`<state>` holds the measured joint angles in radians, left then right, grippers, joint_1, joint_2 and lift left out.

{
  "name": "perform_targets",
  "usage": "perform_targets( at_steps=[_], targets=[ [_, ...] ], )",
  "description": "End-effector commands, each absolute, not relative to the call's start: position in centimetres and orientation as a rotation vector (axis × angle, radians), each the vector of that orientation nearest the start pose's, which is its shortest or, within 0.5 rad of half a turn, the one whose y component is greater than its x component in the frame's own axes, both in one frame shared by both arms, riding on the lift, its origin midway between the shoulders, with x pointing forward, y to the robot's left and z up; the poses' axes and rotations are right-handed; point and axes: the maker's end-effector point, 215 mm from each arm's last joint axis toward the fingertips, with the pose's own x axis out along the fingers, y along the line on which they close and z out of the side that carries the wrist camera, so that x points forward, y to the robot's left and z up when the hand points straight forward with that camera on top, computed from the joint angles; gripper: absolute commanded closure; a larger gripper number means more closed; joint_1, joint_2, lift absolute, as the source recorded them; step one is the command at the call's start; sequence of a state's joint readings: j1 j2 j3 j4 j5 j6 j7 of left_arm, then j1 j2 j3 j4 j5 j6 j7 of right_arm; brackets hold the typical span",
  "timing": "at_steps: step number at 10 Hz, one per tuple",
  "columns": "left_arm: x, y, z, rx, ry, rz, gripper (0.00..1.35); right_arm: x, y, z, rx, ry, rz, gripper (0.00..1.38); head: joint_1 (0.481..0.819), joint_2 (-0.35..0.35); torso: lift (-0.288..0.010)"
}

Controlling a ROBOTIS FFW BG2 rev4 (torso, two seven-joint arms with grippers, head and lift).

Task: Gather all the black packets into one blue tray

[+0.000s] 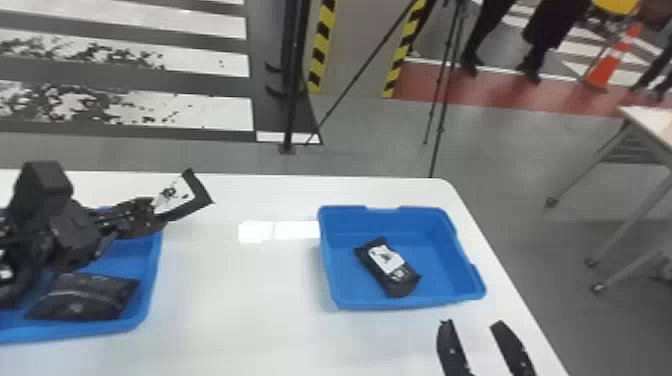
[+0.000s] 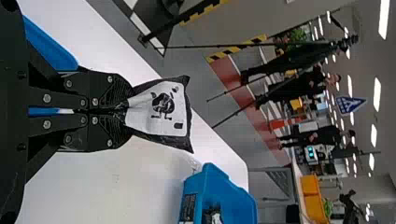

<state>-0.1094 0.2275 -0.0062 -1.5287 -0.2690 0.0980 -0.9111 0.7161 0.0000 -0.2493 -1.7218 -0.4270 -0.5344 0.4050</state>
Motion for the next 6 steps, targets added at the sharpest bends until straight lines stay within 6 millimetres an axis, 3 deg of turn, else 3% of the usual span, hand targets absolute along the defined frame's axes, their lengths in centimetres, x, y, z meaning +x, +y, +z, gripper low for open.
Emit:
perform_targets(
  at_steps=[1,3,4,6],
  targets=[
    [53.1,23.2,-39.4,0.431,0.281,-0.728,1.21,31.5,-33.7,-40.6,0.192,-0.062,-0.002,0.14,0.695,-0.224,-0.11],
    [50.4,29.5,-39.9,0.421,0.324,-0.618,1.21,31.7,-33.6,-40.5,0.189,-0.065,0.002,0.14,0.695,-0.153,-0.11],
    [49.1,31.8,-40.0,0.421,0.342,-0.579,1.14,31.8,-33.3,-40.5,0.185,-0.063,0.008,0.14,0.695,-0.099,-0.11],
    [46.9,34.3,-42.2,0.363,0.404,-0.535,0.24,32.3,-33.1,-39.7,0.17,-0.08,0.018,0.14,0.695,-0.019,-0.11]
  ],
)
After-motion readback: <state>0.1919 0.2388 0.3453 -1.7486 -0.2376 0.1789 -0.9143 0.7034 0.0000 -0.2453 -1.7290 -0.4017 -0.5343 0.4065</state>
